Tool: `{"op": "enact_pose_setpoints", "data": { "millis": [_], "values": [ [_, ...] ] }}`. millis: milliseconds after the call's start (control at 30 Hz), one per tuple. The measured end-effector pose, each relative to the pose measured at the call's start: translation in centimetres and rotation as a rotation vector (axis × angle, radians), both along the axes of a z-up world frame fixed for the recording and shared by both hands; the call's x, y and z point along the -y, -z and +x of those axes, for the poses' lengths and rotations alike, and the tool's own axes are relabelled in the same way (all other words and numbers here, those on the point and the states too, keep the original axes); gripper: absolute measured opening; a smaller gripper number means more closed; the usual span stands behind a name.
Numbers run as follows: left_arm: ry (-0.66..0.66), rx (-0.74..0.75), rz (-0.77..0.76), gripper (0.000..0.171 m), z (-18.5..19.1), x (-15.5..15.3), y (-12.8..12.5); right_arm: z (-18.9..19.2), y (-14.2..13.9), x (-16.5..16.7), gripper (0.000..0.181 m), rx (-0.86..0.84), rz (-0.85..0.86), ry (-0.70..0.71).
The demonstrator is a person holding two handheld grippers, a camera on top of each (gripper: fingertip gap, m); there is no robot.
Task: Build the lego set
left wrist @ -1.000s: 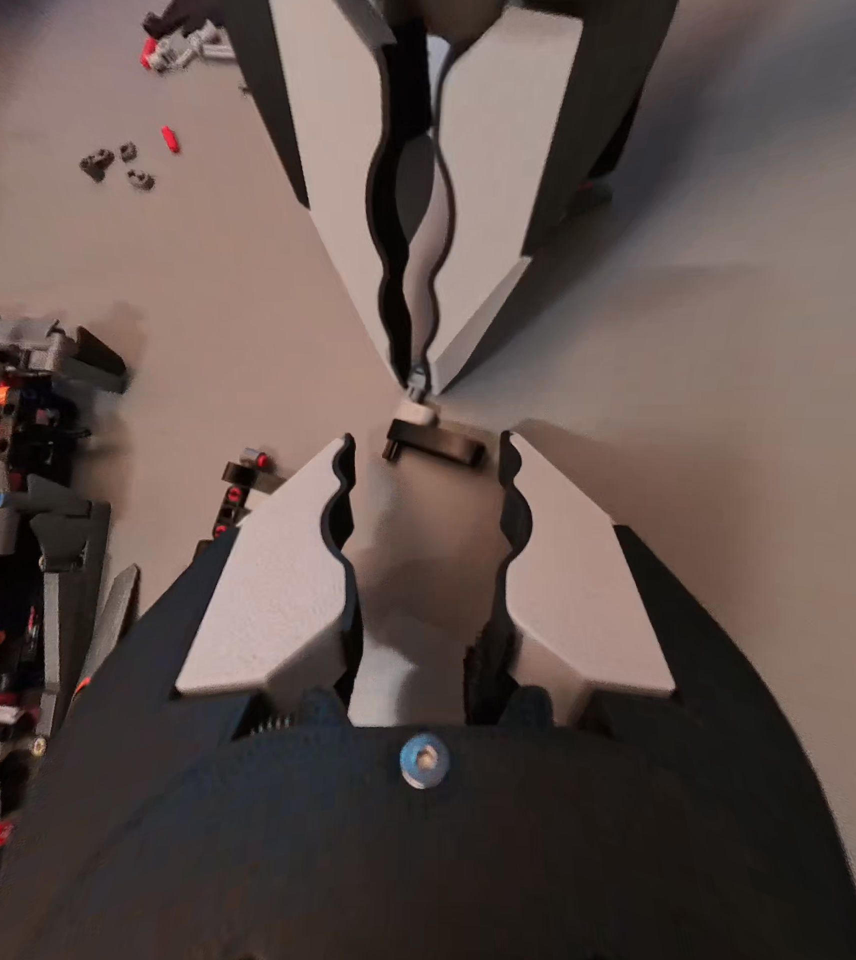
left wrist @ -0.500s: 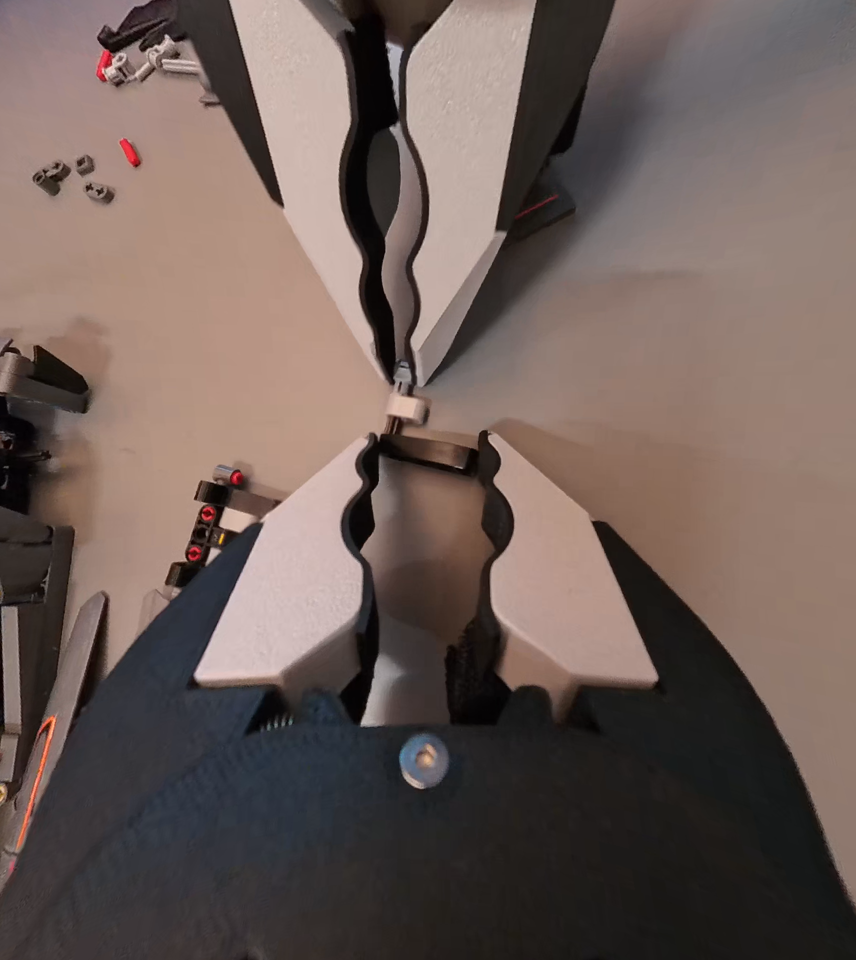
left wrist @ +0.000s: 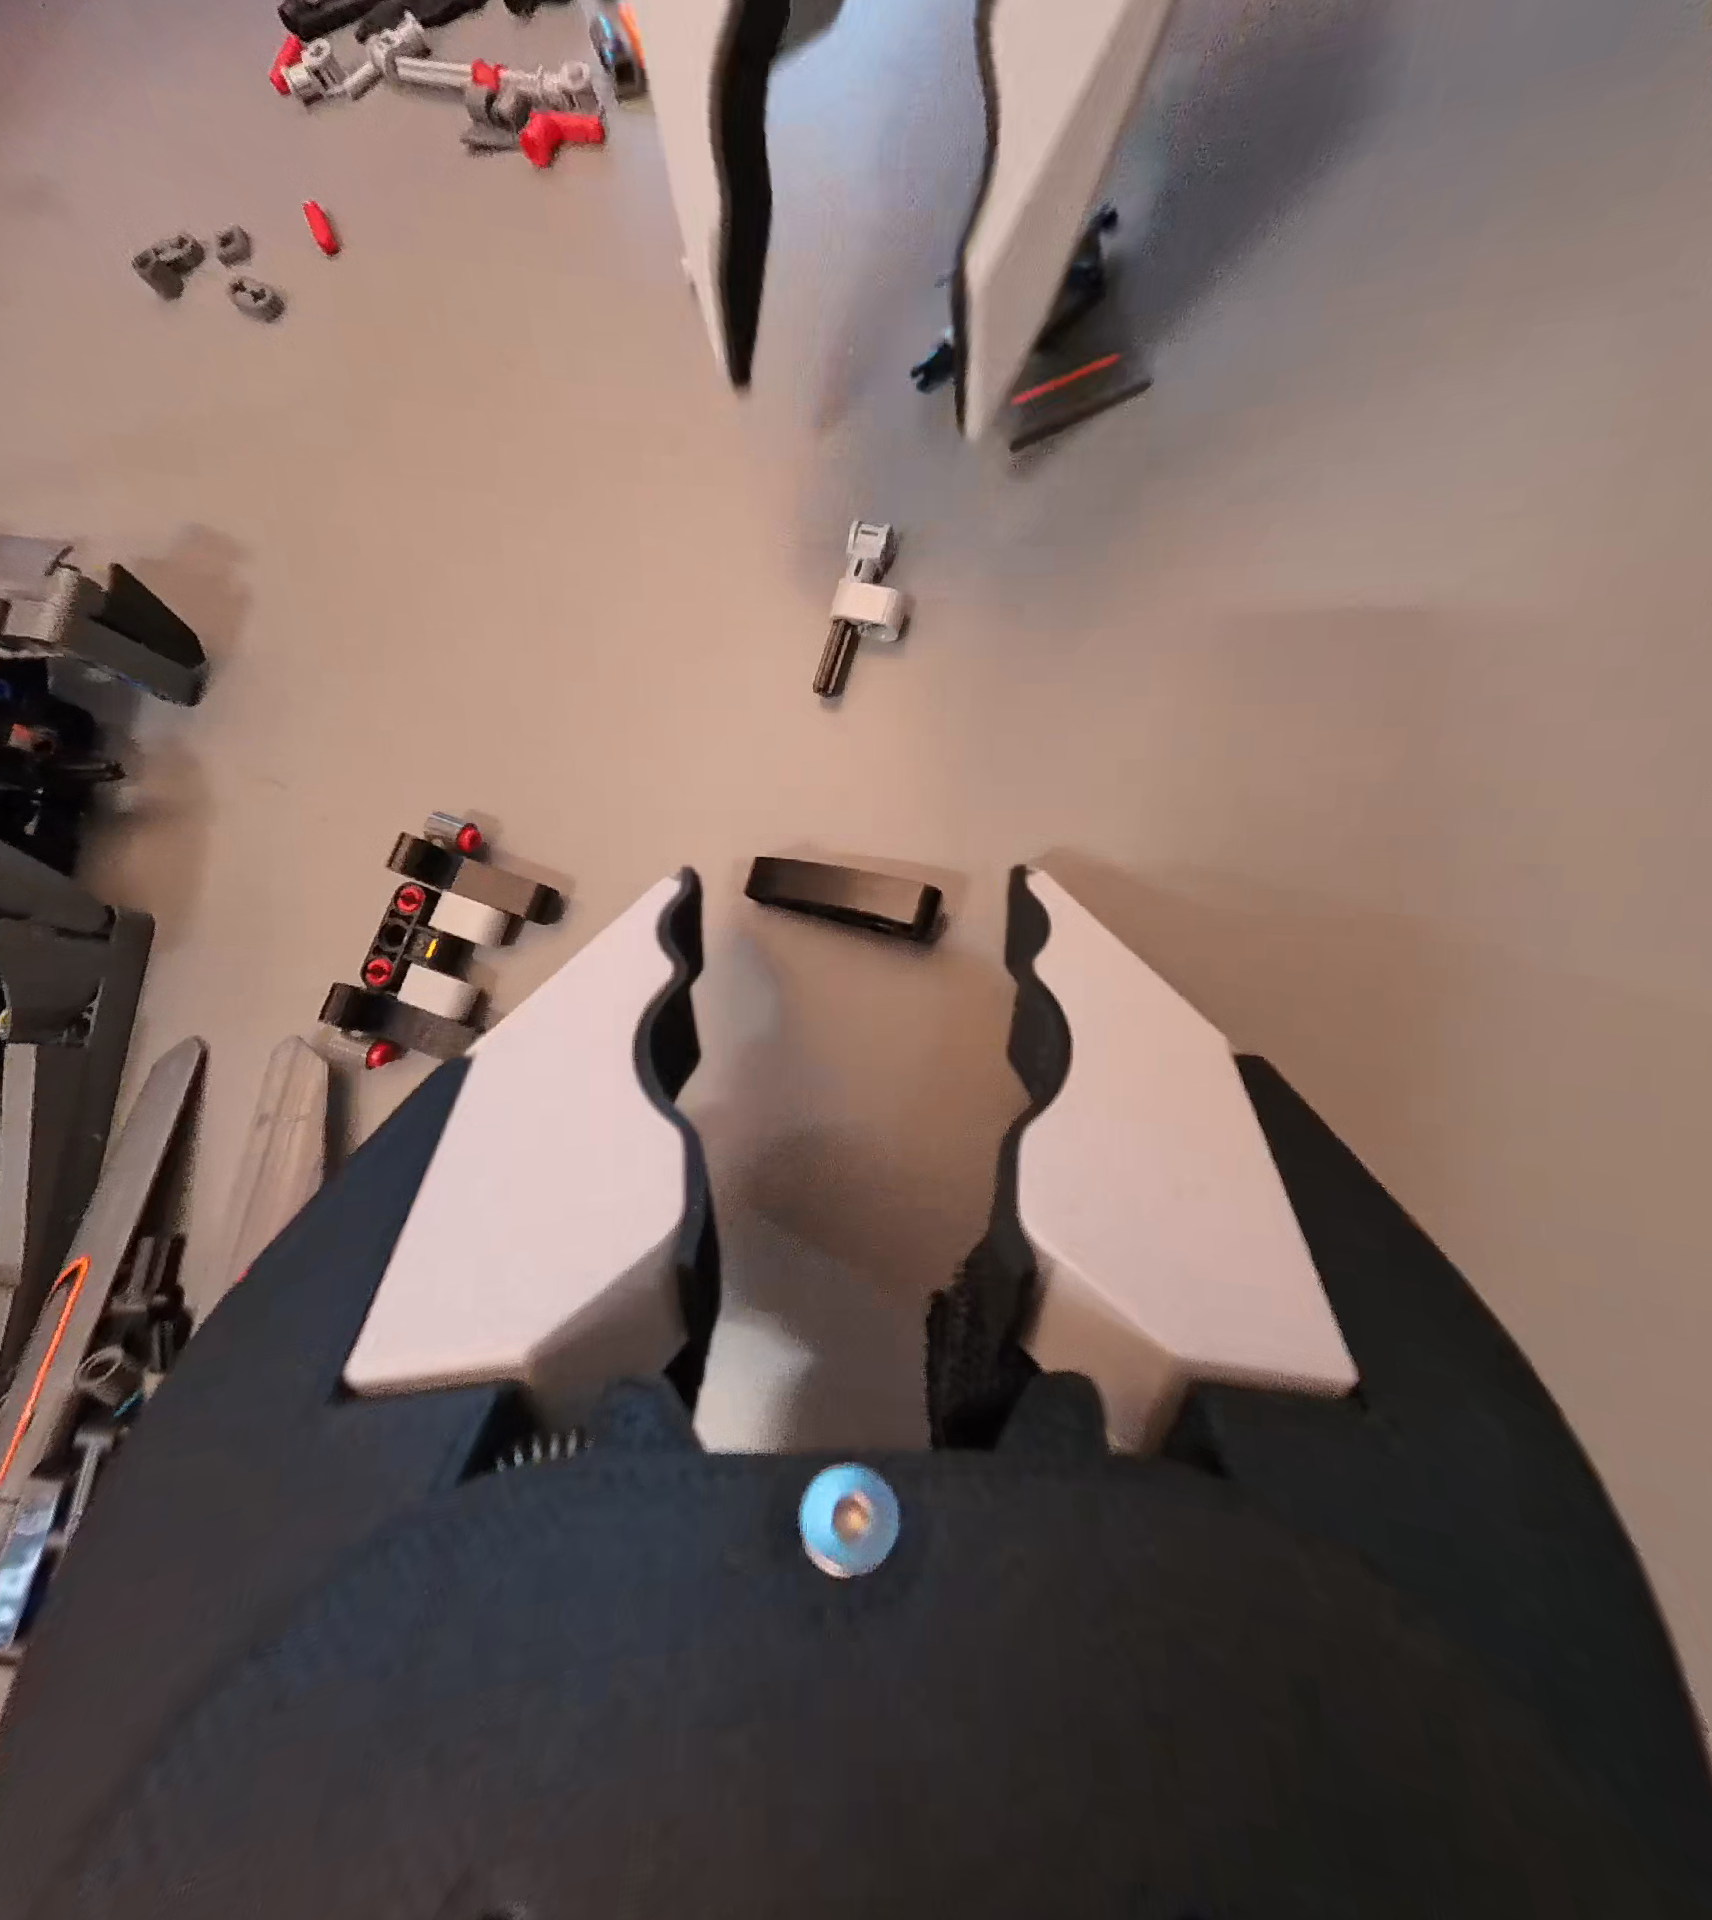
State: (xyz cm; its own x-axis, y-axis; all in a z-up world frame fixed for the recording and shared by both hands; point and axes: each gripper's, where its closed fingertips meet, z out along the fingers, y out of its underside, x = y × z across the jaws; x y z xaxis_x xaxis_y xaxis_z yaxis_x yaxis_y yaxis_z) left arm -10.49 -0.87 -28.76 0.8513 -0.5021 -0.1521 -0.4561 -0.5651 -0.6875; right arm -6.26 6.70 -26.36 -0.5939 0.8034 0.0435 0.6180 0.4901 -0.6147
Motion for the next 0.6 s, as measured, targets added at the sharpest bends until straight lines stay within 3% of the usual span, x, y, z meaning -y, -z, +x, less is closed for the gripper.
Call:
{"op": "enact_pose_setpoints", "data": {
  "millis": [133,267,367,600],
  "values": [
    [-0.036,0.026,0.041,0.062,-0.5,0.4,-1.2,2.8,-2.3,-8.0,0.018,-0.07,0.02,0.24],
    [-0.027,0.038,0.045,0.059,-0.1,0.2,-1.9,6.8,-1.3,-15.7,0.012,-0.023,0.14,0.429],
    [-0.001,0.004,0.028,0.058,0.5,-0.6,-1.7,8.2,0.6,-18.3,0.012,0.02,0.189,0.444],
    [0.026,-0.028,-0.005,0.056,1.4,-1.8,-1.2,8.7,2.5,-20.5,0.017,0.056,0.175,0.408]
  ]
}}
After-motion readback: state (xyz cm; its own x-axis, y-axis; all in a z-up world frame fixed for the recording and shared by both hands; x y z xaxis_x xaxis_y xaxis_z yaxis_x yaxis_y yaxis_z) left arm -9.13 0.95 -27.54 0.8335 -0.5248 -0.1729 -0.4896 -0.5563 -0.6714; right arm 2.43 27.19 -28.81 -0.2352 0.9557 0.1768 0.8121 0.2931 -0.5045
